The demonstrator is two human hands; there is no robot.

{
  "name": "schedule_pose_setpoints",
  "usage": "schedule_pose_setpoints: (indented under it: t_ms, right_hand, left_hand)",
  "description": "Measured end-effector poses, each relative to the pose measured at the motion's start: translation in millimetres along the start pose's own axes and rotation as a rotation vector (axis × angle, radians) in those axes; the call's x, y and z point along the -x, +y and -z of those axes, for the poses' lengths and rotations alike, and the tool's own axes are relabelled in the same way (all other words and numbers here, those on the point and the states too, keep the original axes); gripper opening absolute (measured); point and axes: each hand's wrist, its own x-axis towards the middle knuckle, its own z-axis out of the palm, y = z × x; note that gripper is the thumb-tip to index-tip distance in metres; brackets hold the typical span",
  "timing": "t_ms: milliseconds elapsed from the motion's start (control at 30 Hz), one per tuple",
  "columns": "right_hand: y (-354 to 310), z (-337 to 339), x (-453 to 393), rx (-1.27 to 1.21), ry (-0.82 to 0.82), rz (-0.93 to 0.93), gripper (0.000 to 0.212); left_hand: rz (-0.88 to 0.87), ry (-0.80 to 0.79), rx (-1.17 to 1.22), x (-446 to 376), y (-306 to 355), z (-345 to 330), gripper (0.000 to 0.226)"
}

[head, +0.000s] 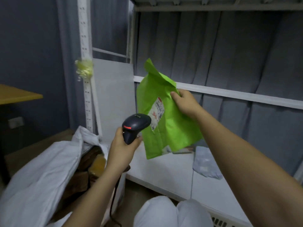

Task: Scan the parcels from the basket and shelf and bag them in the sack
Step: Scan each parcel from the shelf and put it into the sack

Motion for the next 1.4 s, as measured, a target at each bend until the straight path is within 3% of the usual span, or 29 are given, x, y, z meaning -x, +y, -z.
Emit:
schedule_pose_setpoints:
  t_ms: [300,400,500,600,700,900,1100,1300,1400]
  right_hand:
    - [-93.7,-98.5,12.2,-0.298,-0.024,0.121,0.035]
    - [-117.2,-124.6,15.9,-0.253,-0.062,0.155,0.034]
    - [-120.4,-151.0,27.3,-0.057,-0.151,0.172,0.032]
    - [-109.4,-174.8,45.2,0.160,-0.221,0.151,0.033]
    - [-99.9,-183.1,61.8,0.318,-0.190,0.142,0.033]
    - [-91.3,-179.0,67.7,0.446,-0.029,0.218,0.030]
    - [-69.9,-204.7,68.3,0.532,-0.111,0.214,0.033]
    - [-50.2,-237.4,70.2,0.331,-0.174,0.121,0.030]
    - [-47.9,-252.9,65.2,0.200,-0.207,0.075,0.031]
  left_hand:
    - [0.025,0.355,-0.215,17.6,22.5,157.8,0.032]
    - [0.078,0.382,-0.291,26.7,11.0,197.3,0.039]
    - [0.140,0.370,-0.332,34.2,-11.6,218.6,0.044]
    - [0.229,0.324,-0.323,39.3,-44.5,224.1,0.050]
    - [0.293,0.259,-0.318,40.5,-78.5,219.9,0.054]
    - [0.392,0.132,-0.370,28.4,-128.8,201.9,0.062]
    - [0.473,0.060,-0.419,12.3,-153.4,178.8,0.058]
    - [0.539,0.013,-0.461,4.4,-164.3,173.3,0.043]
    - [0.492,0.120,-0.345,3.4,-154.0,185.7,0.038]
